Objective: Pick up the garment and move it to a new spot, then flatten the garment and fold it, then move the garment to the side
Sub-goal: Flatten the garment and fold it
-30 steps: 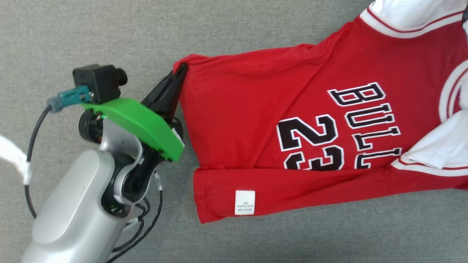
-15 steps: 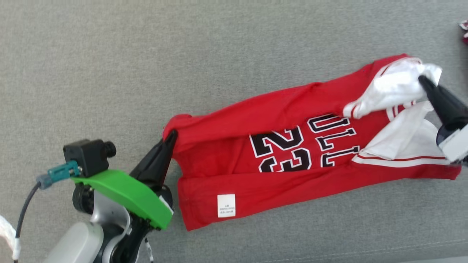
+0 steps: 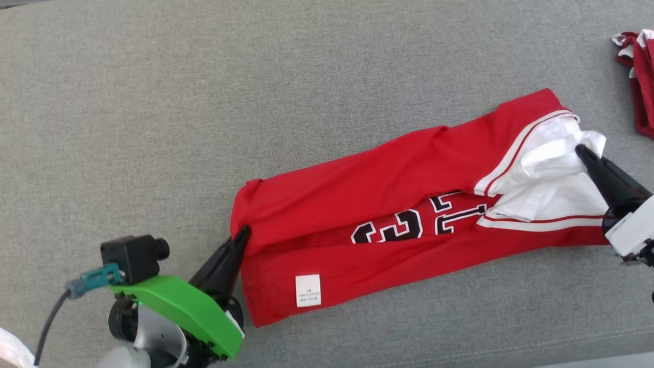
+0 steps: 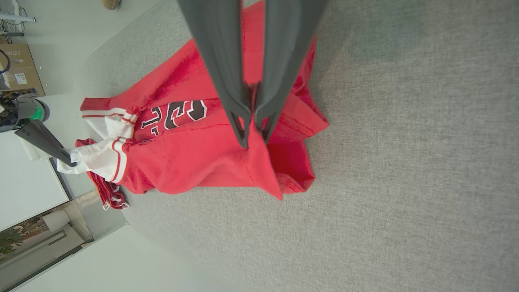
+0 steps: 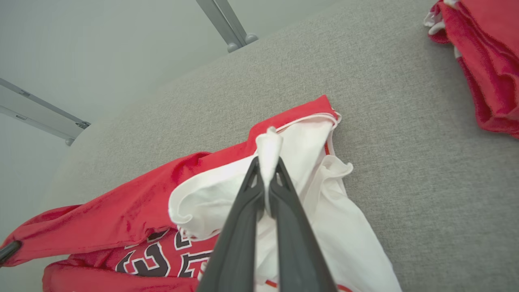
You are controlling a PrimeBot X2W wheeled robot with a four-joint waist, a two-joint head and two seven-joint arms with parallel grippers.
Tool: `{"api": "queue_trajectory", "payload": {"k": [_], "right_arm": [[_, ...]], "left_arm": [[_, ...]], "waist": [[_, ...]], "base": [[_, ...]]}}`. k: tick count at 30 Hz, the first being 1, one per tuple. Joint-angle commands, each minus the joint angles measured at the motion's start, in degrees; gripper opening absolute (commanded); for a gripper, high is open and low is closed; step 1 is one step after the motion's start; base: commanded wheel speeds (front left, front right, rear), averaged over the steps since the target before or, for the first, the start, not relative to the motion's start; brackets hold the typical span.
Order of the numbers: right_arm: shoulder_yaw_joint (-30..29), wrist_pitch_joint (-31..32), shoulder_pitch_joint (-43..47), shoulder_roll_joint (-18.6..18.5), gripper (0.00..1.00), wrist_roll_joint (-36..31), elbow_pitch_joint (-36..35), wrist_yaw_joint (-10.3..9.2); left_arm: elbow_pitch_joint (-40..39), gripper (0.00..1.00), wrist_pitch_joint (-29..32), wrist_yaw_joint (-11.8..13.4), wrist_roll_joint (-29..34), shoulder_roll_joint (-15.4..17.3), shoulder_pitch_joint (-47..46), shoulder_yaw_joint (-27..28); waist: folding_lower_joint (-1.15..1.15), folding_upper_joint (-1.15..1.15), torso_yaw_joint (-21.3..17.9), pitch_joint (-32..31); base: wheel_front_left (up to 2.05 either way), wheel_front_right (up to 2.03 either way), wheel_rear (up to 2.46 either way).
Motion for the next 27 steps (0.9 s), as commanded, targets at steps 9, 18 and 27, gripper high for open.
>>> {"api": "queue_trajectory", "payload": {"k": [9,18,27], "right_arm": [[1.3,5.4,2.0,-1.6,1.0,-1.6,2.2,-0.01],[-3.9,9.6,-4.8,-1.1,1.0,-7.9,7.1,-0.01],[-0.7,15.2,-9.5,1.1,1.0,-15.4,18.6,-0.02]], "left_arm": [[6.9,1.0,-2.2,1.5,5.0,1.5,4.8,-3.8],[13.3,1.0,-23.7,4.1,16.3,-3.5,4.7,0.7],[16.7,1.0,-25.2,-1.2,27.2,-12.0,5.8,7.7]], "waist": [[0.0,0.0,0.3,-1.1],[0.0,0.0,1.9,-1.0],[0.0,0.0,4.8,0.1]], "base": [[0.0,0.0,0.0],[0.0,0.0,0.0],[0.0,0.0,0.0]]}}
